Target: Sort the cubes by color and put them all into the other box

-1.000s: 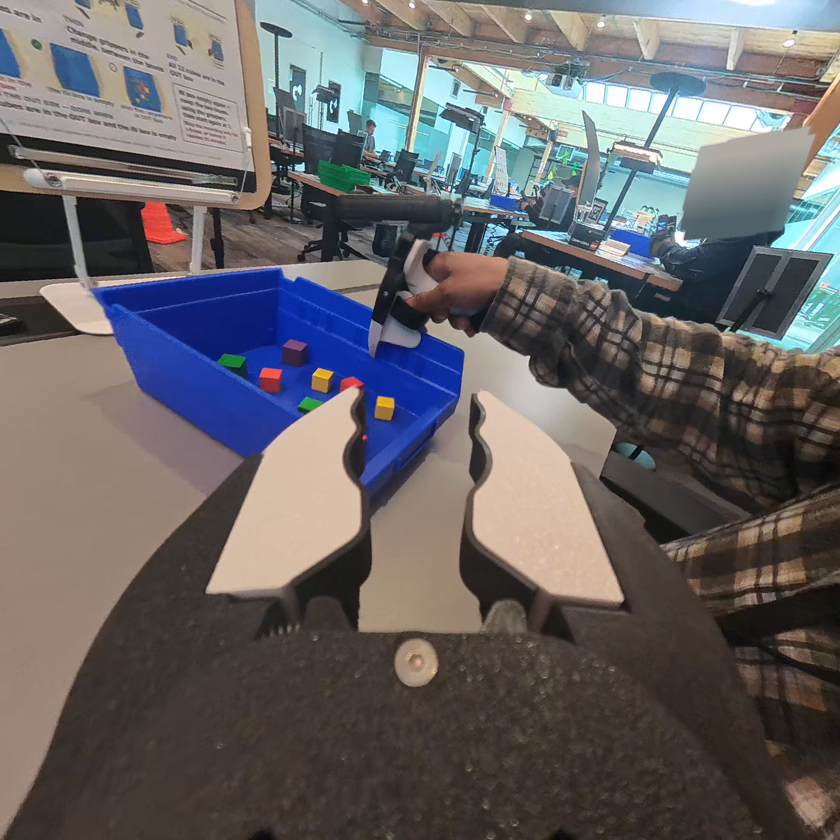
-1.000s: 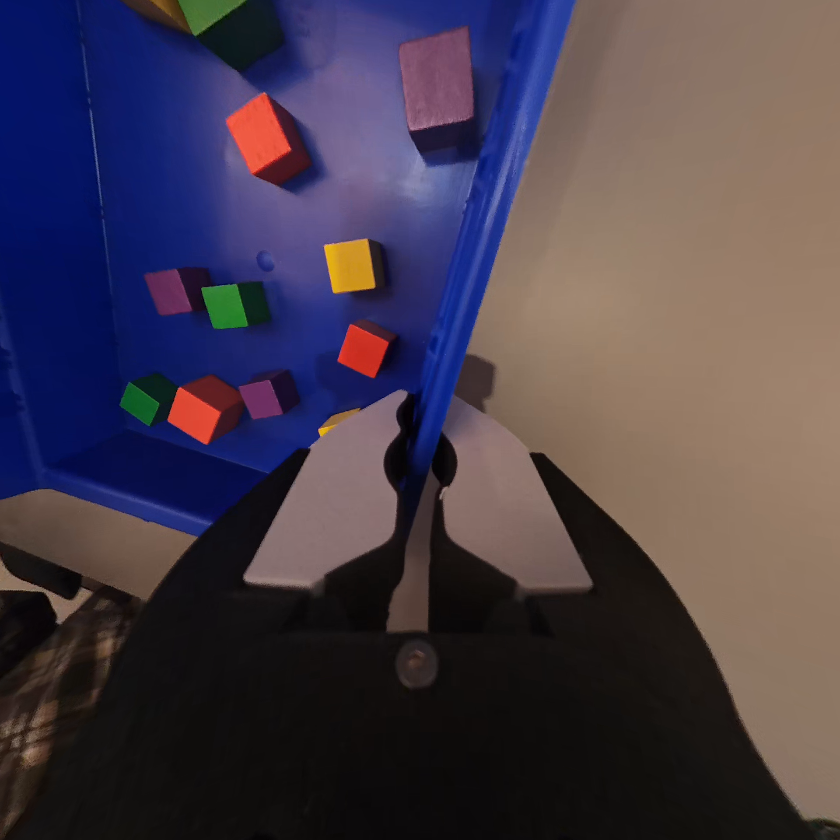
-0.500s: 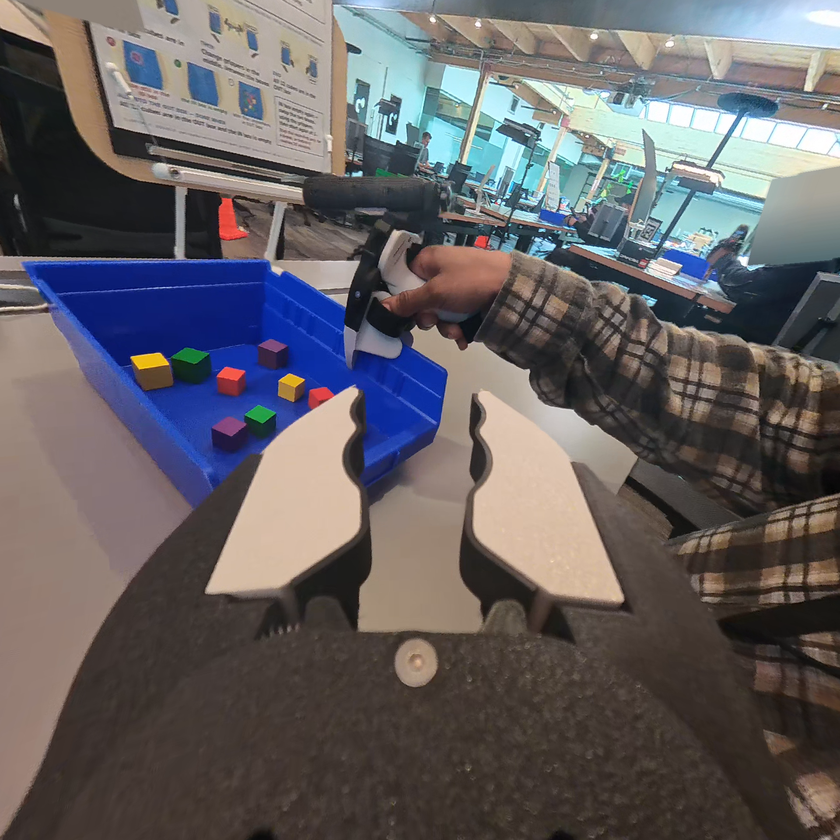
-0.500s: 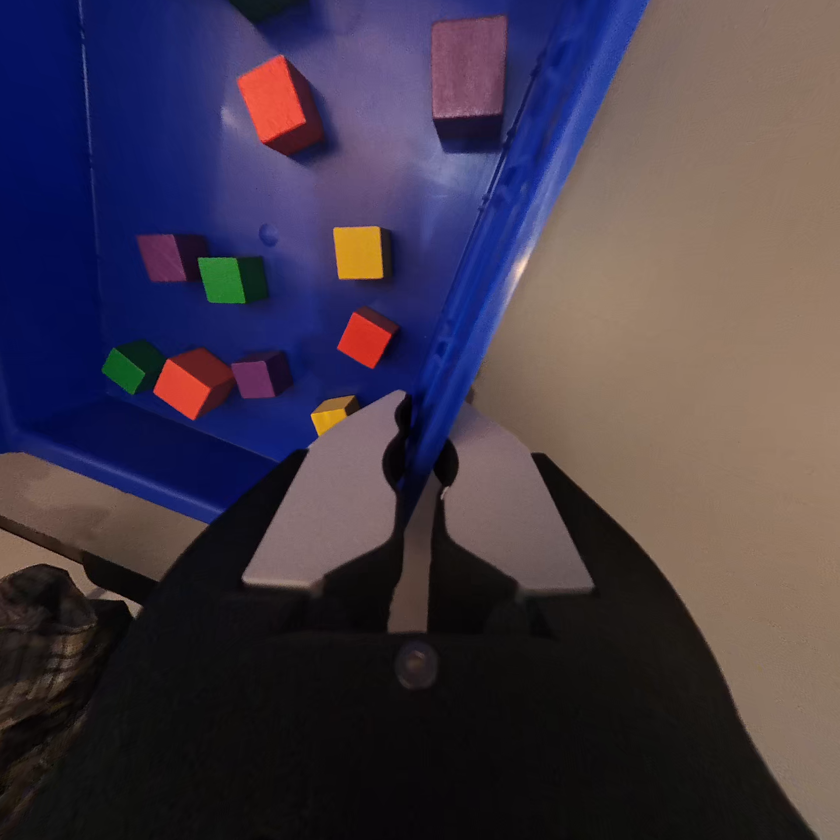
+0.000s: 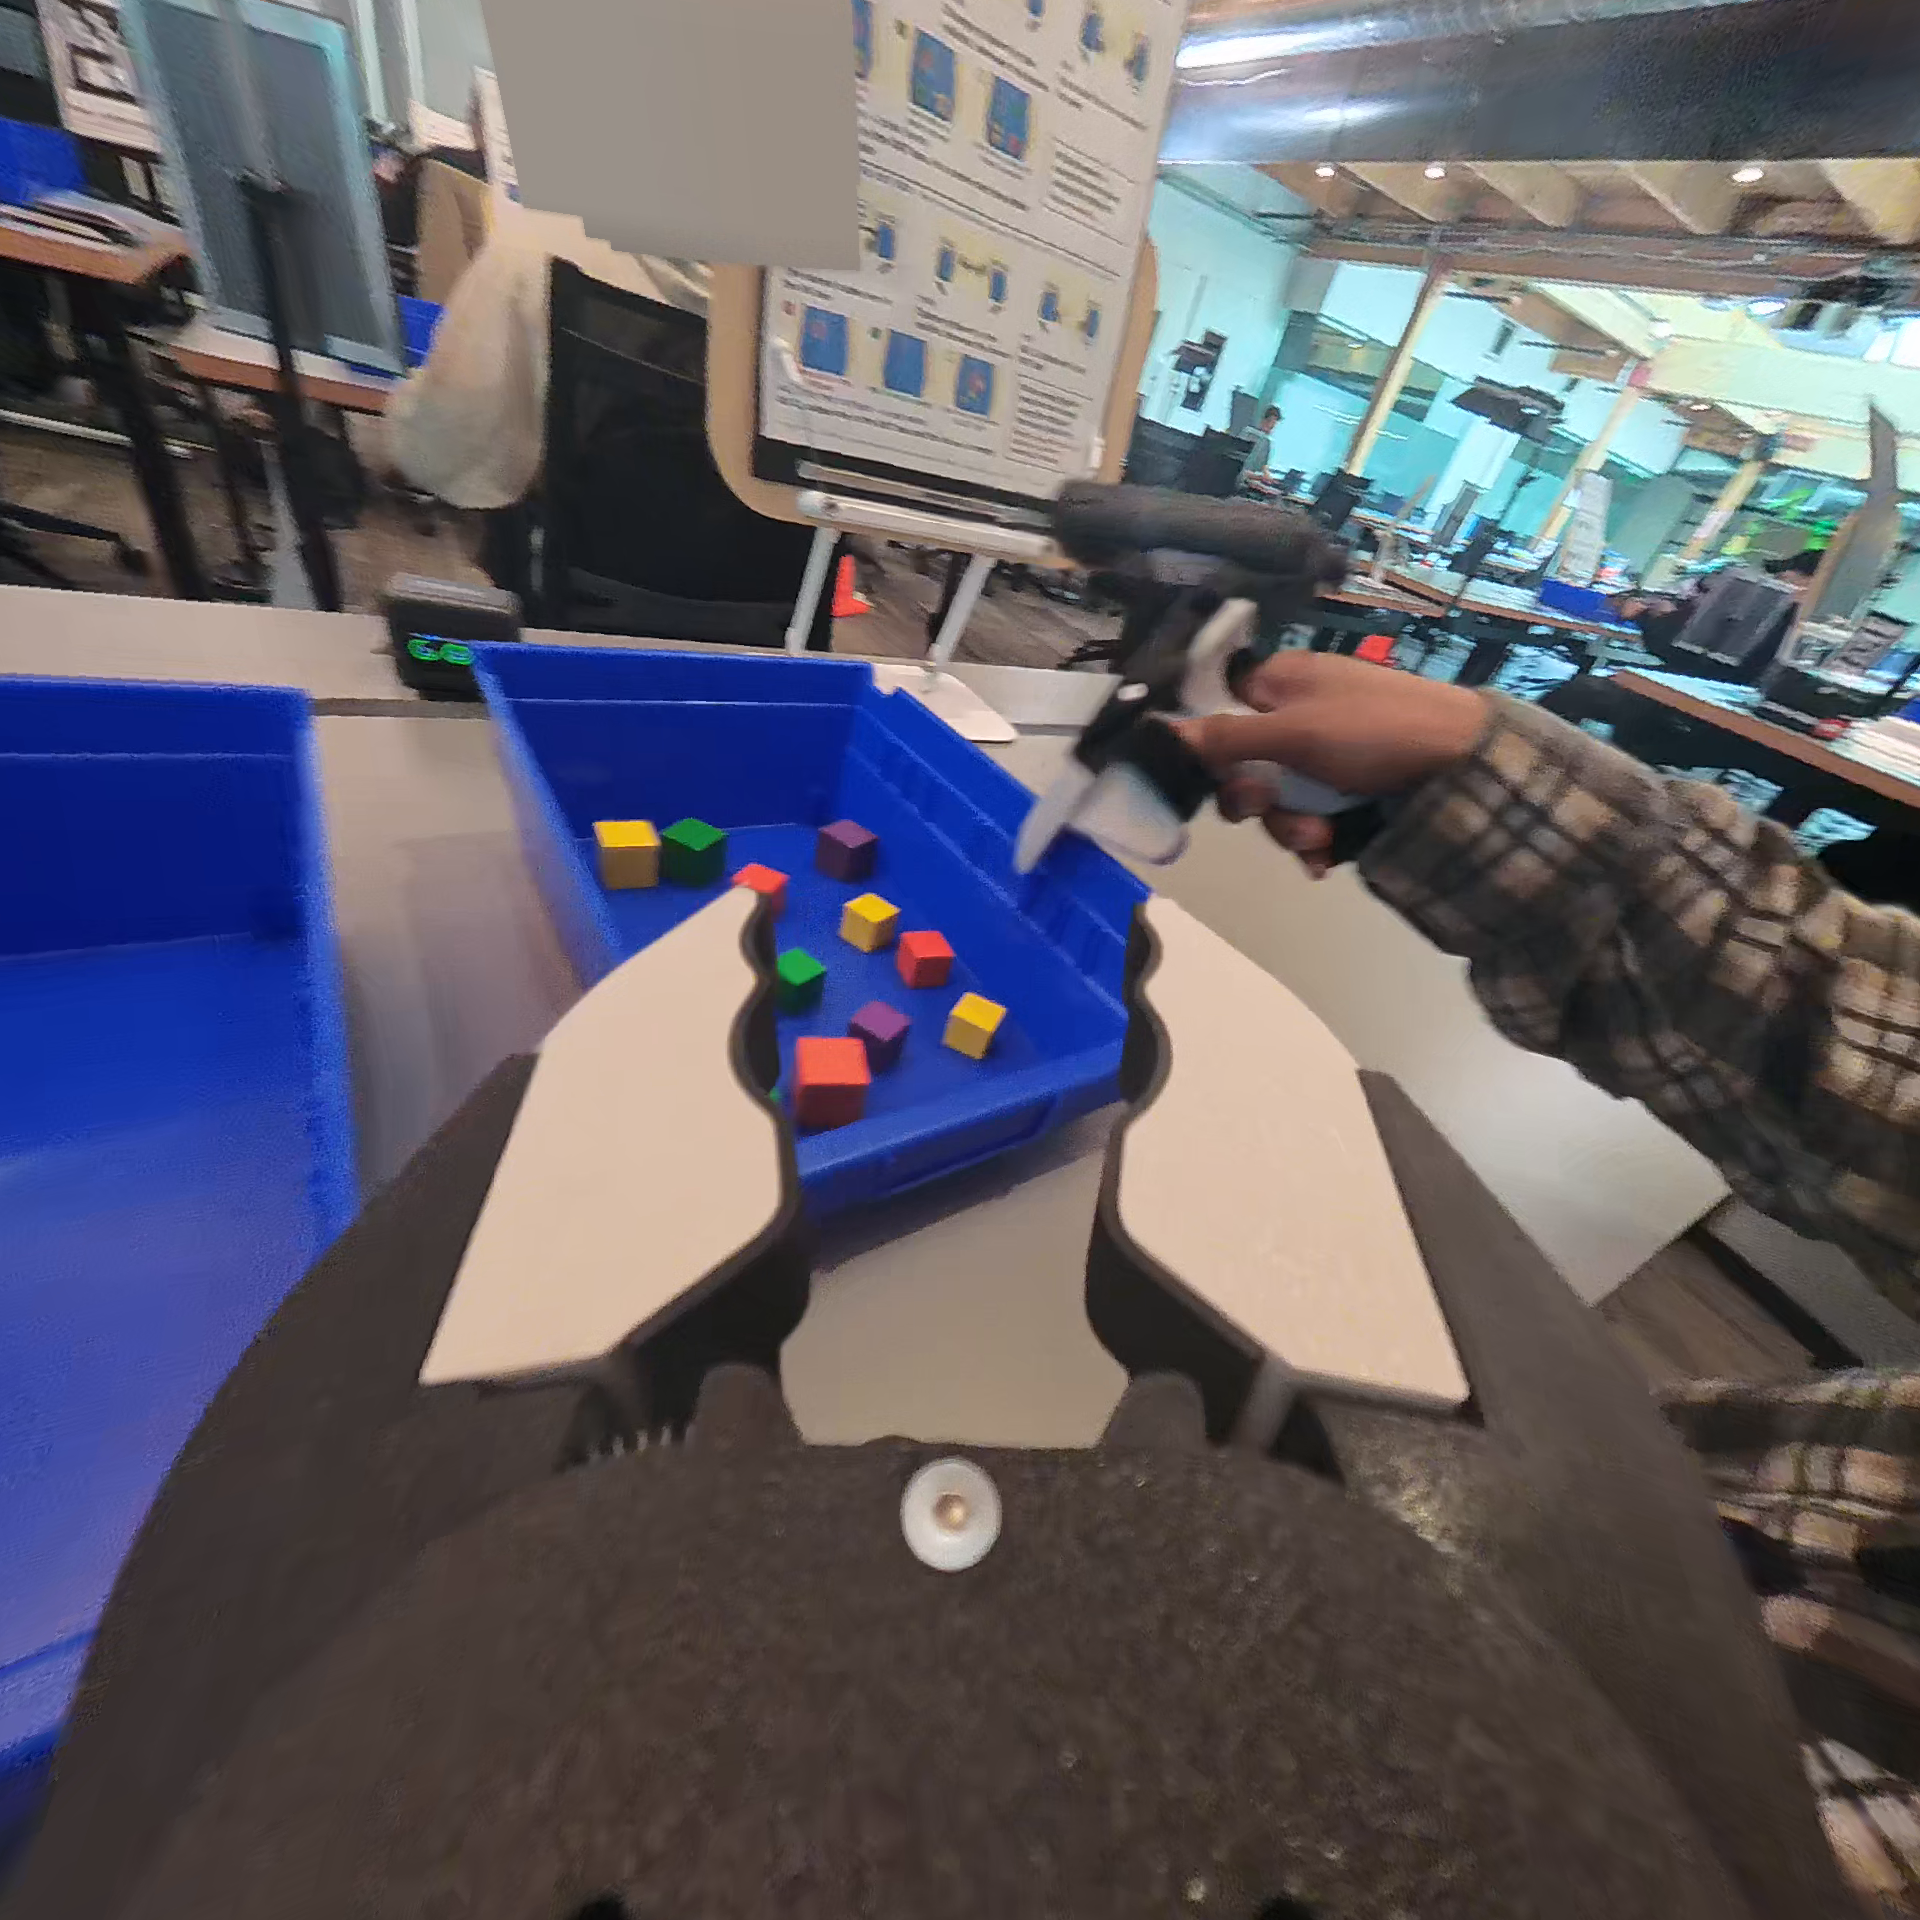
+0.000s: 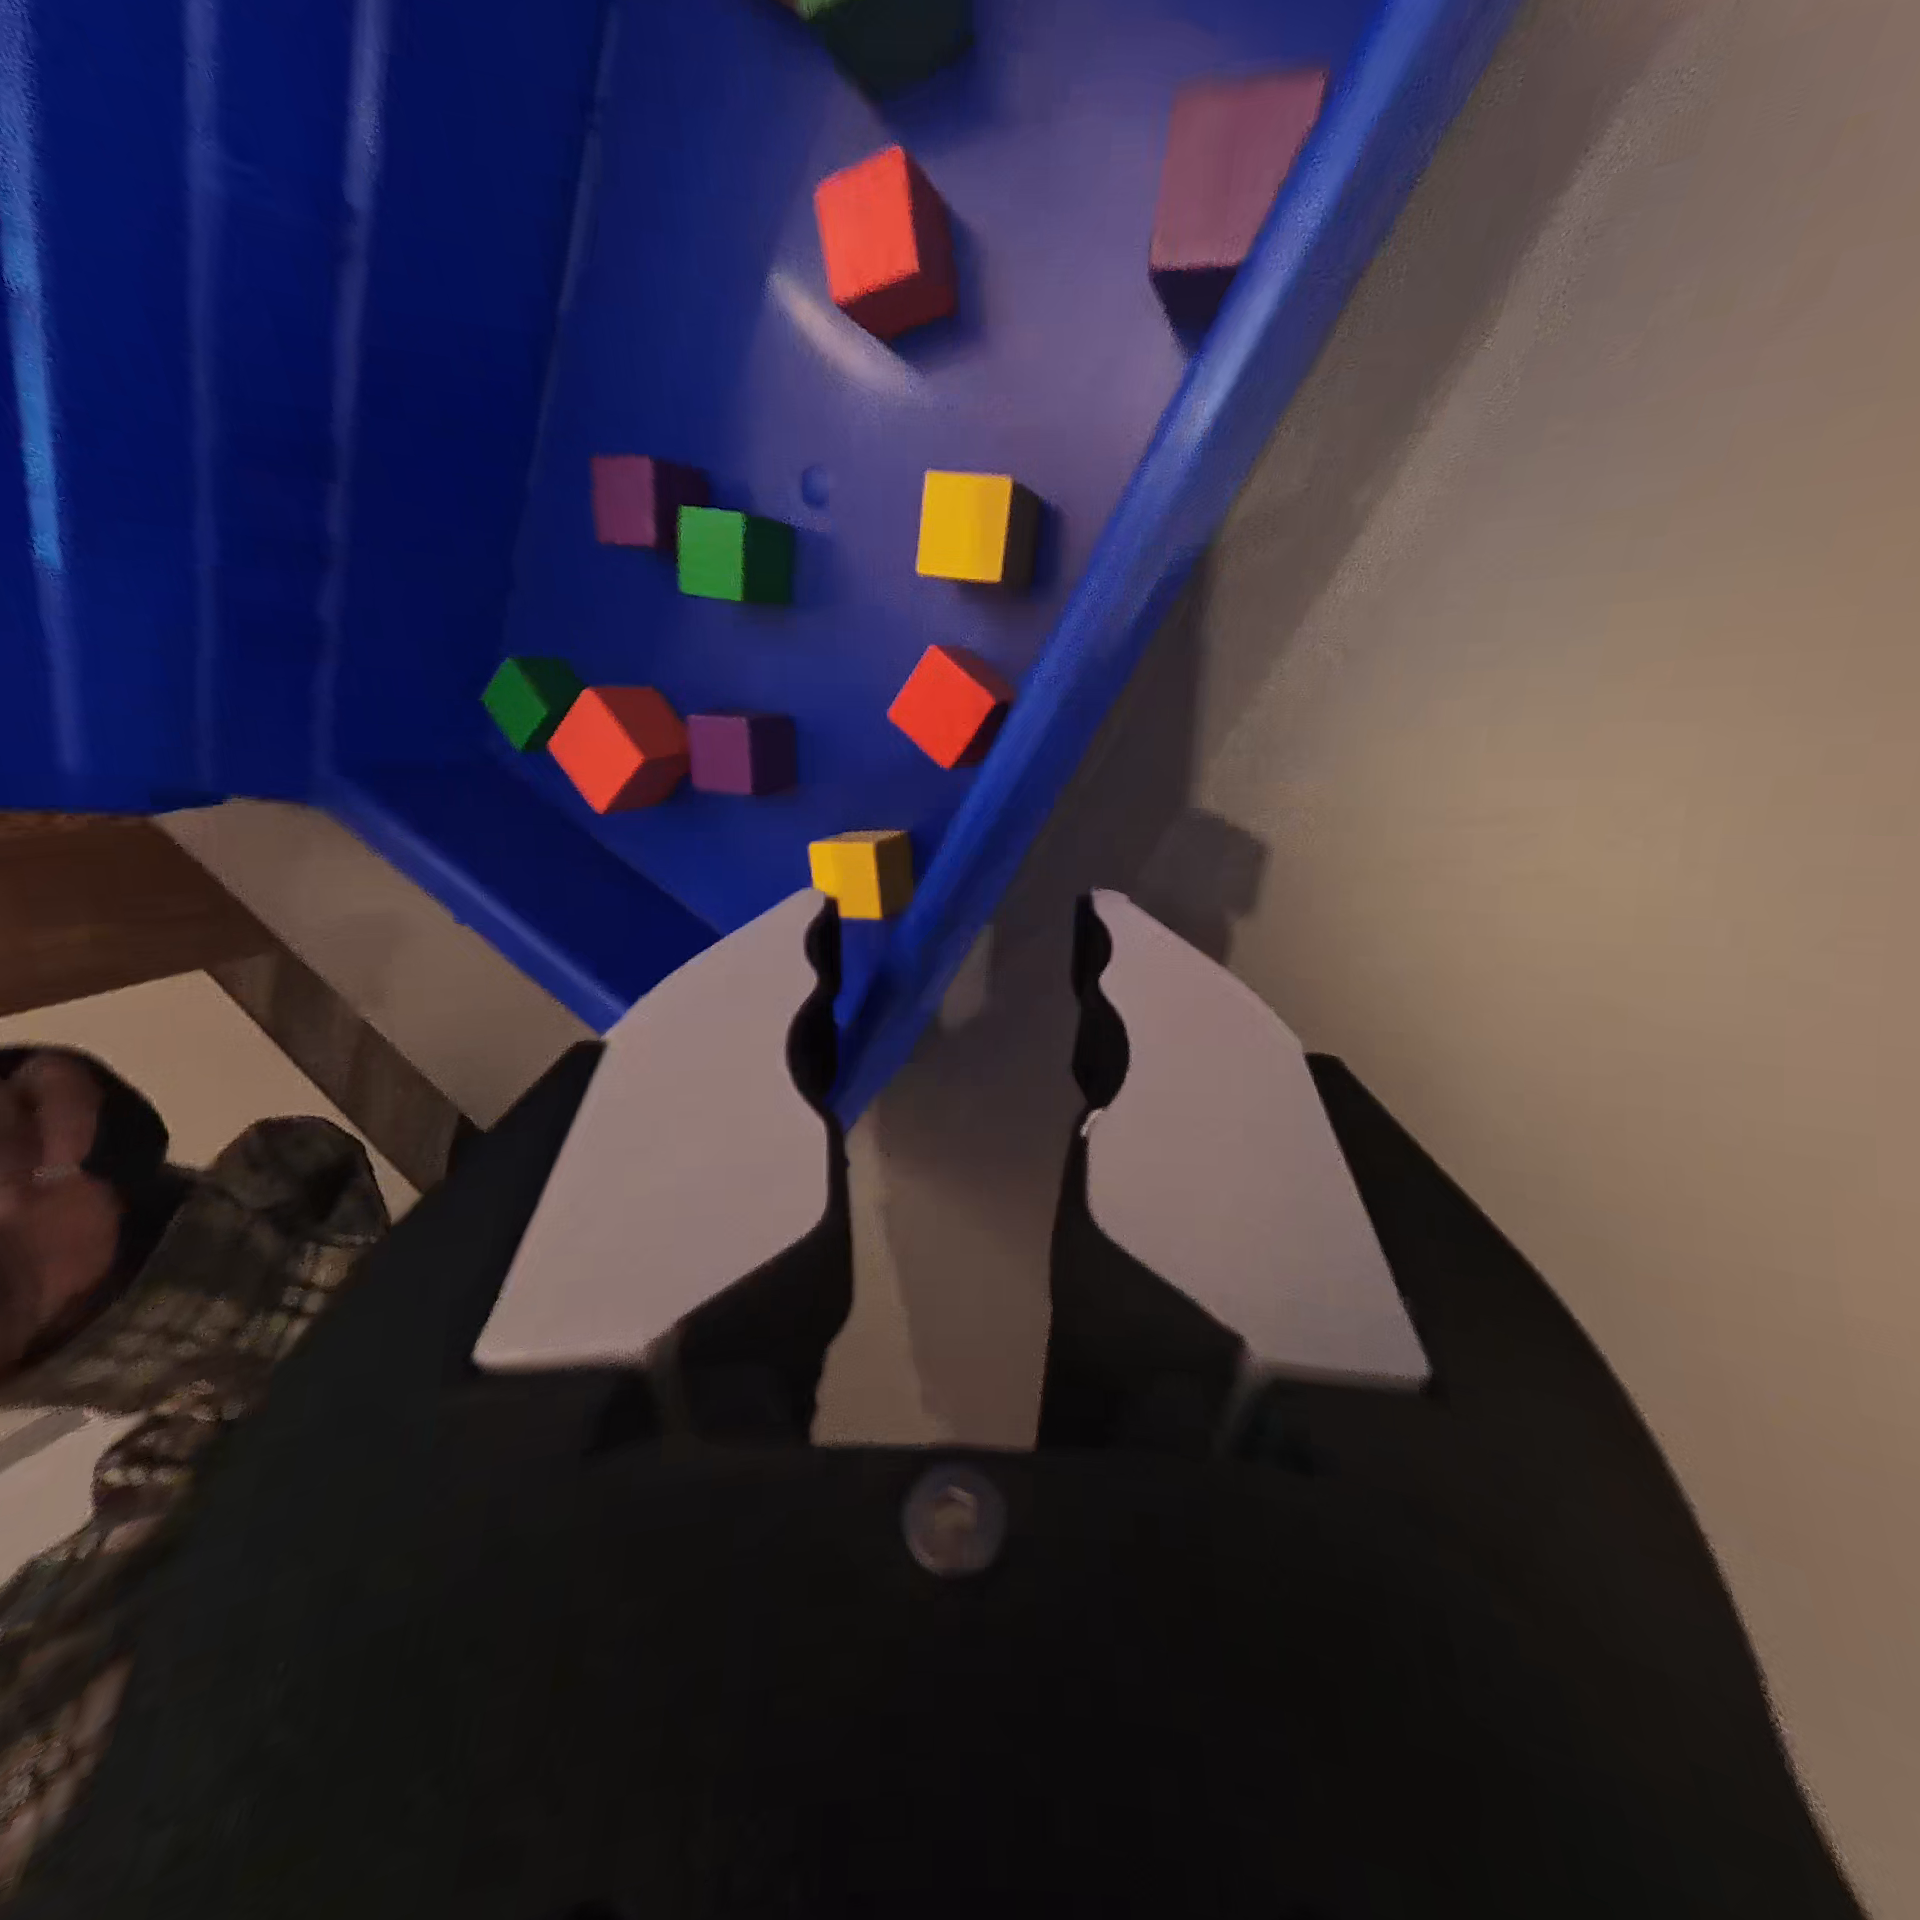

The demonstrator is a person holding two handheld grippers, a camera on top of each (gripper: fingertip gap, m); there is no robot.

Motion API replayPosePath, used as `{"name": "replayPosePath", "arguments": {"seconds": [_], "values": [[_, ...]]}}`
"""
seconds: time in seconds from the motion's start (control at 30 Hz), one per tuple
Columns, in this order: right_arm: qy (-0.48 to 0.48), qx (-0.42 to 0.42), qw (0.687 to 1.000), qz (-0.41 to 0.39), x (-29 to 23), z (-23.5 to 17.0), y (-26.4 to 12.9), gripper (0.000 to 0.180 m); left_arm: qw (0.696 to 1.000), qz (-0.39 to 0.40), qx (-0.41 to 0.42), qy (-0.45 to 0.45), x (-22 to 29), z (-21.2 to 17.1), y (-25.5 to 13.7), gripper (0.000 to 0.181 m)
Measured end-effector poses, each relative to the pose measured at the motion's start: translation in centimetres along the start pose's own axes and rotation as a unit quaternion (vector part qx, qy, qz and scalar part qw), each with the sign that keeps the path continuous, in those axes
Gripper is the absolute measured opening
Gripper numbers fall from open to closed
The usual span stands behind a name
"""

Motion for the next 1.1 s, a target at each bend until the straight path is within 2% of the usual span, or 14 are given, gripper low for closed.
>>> {"name": "replayPosePath", "arguments": {"seconds": [0.07,0.13,0.23,0.27,0.37,0.47,0.57,0.8,0.93,1.03,1.1], "values": [[-0.046,0.09,0.995,0.015,0.7,-0.5,-2.9,0.044,0.999,0.031,0.009,0.013,-1.0,0.8,-1.2,0.068],[-0.098,0.198,0.975,0.02,2.1,-1.5,-6.6,0.044,0.997,0.07,0.004,0.026,-2.5,1.4,-2.0,0.075],[-0.168,0.373,0.912,0.005,4.8,-4.4,-11.9,0.066,0.99,0.13,-0.033,0.032,-5.0,1.4,-2.4,0.092],[-0.176,0.419,0.891,-0.013,6.1,-5.6,-13.4,0.068,0.987,0.148,-0.048,0.035,-5.8,1.3,-2.4,0.095],[-0.182,0.498,0.845,-0.074,10.1,-9.4,-16.3,0.075,0.974,0.207,-0.082,0.051,-8.0,1.1,-2.3,0.102],[-0.192,0.537,0.814,-0.112,12.5,-12.2,-17.0,0.089,0.956,0.264,-0.111,0.067,-10.2,0.9,-2.3,0.107],[-0.24,0.546,0.797,-0.097,12.6,-13.7,-15.7,0.095,0.938,0.305,-0.152,0.067,-12.0,0.0,-2.1,0.108],[-0.272,0.551,0.787,-0.058,11.8,-14.8,-13.9,0.089,0.898,0.358,-0.25,0.048,-14.3,-2.9,-1.4,0.1],[-0.263,0.554,0.789,-0.041,11.4,-15.0,-14.0,0.087,0.886,0.367,-0.281,0.042,-15.0,-3.8,-1.1,0.082],[-0.26,0.551,0.793,-0.023,10.9,-15.1,-13.9,0.084,0.884,0.355,-0.304,0.032,-15.3,-4.5,-0.7,0.059],[-0.257,0.547,0.796,-0.013,10.8,-15.1,-13.8,0.082,0.893,0.329,-0.308,0.017,-15.0,-4.8,-0.3,0.041]]}}
Point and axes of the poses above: each gripper's, where its closed fingertips meet, y out along the fingers, z out of its top, x = y × z across the jaws, the point moved 3 cm from there along -y, back along the fingers, and after that the axes turned 15 degrees about -y, right-handed, at the moved point
